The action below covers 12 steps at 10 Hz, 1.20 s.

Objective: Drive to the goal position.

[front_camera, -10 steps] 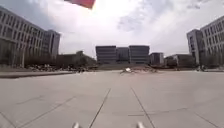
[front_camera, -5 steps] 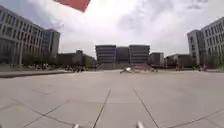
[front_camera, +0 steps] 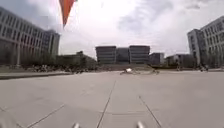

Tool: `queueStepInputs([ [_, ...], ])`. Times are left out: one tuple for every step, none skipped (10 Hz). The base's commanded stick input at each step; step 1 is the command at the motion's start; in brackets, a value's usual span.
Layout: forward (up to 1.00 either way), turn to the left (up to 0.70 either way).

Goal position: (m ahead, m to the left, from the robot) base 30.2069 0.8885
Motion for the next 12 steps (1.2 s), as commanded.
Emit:
queueStepInputs([
  [0.70, 0.00],
  [0.70, 0.00],
  [0.70, 0.00],
  [0.70, 0.00],
  [0.70, 0.00],
  [0.70, 0.00],
  [0.70, 0.00],
  [0.70, 0.00],
  [0.70, 0.00],
  [0.70, 0.00],
  [0.70, 0.00],
  [0.70, 0.00],
])
